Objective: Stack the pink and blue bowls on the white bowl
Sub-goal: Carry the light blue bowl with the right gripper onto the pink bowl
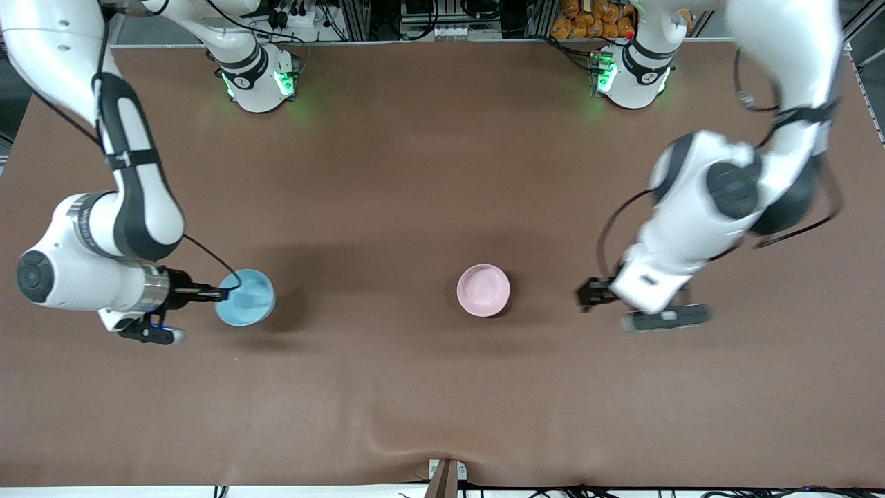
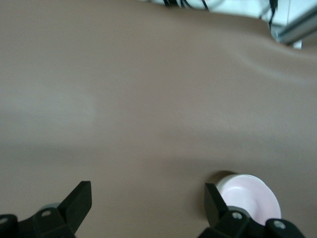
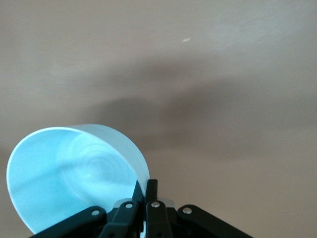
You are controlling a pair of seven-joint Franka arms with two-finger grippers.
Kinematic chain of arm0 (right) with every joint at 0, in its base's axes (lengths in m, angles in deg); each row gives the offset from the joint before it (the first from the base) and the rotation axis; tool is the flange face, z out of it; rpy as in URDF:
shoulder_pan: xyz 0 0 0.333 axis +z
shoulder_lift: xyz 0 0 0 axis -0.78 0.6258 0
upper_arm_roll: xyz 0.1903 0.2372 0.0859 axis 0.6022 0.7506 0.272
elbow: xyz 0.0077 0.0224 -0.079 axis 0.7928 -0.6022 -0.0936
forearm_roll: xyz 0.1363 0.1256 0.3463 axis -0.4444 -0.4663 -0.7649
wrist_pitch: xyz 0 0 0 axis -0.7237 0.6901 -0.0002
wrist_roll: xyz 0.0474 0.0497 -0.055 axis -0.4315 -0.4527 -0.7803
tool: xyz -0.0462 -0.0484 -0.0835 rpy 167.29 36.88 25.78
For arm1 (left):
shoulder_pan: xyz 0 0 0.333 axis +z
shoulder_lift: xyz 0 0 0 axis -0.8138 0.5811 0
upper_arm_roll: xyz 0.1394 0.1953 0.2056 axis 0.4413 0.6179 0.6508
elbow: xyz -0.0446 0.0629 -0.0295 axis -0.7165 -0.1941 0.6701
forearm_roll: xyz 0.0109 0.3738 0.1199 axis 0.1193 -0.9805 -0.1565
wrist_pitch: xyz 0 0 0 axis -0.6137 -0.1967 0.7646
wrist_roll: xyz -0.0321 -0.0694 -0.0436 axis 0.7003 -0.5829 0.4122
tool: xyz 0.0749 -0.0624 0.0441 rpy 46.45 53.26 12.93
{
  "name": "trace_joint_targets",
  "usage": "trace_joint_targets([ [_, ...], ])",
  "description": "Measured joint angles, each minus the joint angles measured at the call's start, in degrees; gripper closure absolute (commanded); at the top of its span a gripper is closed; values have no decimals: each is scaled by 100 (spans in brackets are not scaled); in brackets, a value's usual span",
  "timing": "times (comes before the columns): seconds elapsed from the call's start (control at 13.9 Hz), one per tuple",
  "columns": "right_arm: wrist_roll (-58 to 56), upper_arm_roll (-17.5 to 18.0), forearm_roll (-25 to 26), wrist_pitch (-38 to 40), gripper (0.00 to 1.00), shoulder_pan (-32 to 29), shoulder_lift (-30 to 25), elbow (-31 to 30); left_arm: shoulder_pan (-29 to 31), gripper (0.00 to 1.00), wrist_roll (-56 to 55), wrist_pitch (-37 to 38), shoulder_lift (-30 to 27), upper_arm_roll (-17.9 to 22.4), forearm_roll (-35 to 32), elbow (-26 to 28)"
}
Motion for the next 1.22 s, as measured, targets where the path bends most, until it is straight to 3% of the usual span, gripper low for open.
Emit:
trace_joint_targets([
  [0.22, 1197, 11, -362, 71, 100, 664, -9, 301, 217, 0, 171, 654, -628, 8, 0, -150],
  [0.43, 2699, 17, -463, -62, 100, 1488, 94, 564, 312, 0, 174, 1206, -796, 10, 0, -423],
  [0.65, 4237, 17, -484, -586, 100, 2275, 604, 1074, 318, 0, 174, 1519, -797, 8, 0, -478],
  [0.94, 5540, 15, -495, -1927, 100, 3221, 1348, 1499, 312, 0, 174, 1875, -799, -5, 1, -551],
  [1.22, 6002, -13, -495, -2108, 100, 3666, 1872, 1885, 305, 0, 174, 2115, -903, -11, 1, -609],
])
